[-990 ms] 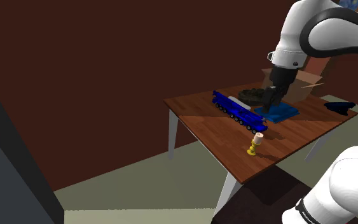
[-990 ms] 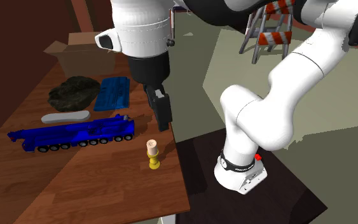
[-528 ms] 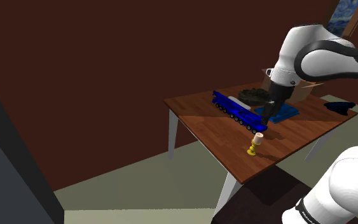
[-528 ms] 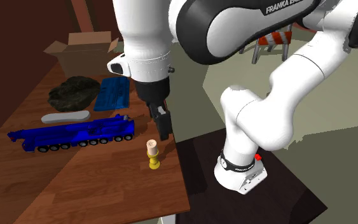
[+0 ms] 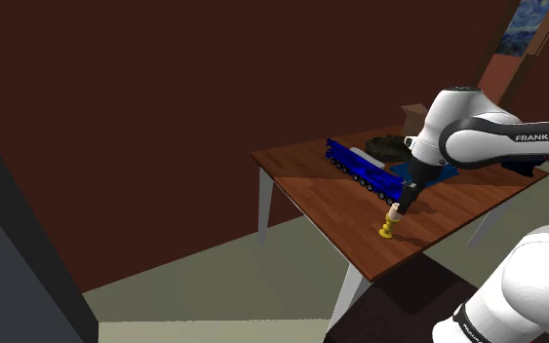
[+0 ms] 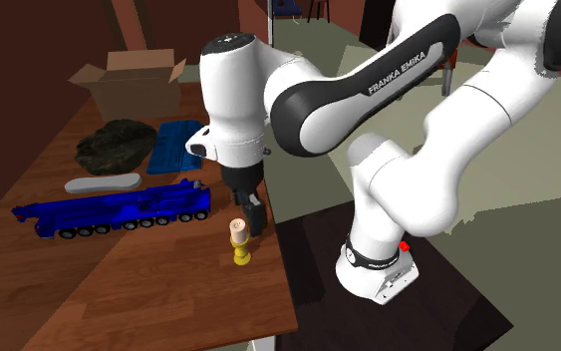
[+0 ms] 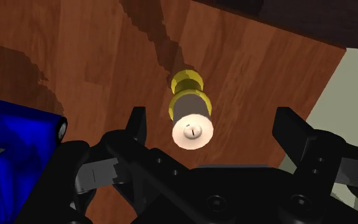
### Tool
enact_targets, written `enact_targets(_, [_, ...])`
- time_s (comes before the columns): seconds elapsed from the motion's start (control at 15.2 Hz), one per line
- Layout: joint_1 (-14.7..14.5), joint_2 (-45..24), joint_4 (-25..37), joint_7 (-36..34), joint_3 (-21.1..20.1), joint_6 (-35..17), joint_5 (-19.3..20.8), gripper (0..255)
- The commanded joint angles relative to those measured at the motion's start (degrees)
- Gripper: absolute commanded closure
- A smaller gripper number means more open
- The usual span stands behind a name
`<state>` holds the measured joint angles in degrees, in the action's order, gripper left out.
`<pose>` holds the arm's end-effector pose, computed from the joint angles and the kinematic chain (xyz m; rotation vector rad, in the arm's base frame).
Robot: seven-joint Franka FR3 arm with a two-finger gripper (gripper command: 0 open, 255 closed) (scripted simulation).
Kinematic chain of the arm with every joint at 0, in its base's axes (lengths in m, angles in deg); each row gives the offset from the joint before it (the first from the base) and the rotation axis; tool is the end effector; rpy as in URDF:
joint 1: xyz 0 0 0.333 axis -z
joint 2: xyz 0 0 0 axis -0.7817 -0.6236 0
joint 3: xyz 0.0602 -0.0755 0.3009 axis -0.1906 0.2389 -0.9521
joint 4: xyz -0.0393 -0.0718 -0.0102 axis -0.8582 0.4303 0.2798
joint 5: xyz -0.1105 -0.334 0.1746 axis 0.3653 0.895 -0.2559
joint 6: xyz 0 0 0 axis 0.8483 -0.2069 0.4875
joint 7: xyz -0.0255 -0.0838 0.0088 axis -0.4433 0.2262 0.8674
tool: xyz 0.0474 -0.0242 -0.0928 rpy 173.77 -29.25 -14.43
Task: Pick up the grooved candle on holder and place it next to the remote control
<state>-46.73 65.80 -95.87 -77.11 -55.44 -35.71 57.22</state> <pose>0.2819 -0.0813 0.4072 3.1200 0.1258 -0.0062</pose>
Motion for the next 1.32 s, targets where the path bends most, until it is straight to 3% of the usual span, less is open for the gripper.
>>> enact_targets(0.0, [0.57, -2.04, -1.37, 1.62, 1.64, -3.93, 1.18, 0])
enact_targets(0.46, [0.99, -6.14, -5.28, 1.46, 2.77, -11.91, 2.38, 0])
enact_targets(0.99, [0.99, -6.14, -5.27, 1.46, 2.77, -11.9, 2.37, 0])
enact_targets(1.06, [0.99, -6.14, -5.27, 1.46, 2.77, -11.9, 2.37, 255])
enact_targets(1.25, [1.0, -6.13, -5.27, 1.46, 2.77, -11.9, 2.37, 255])
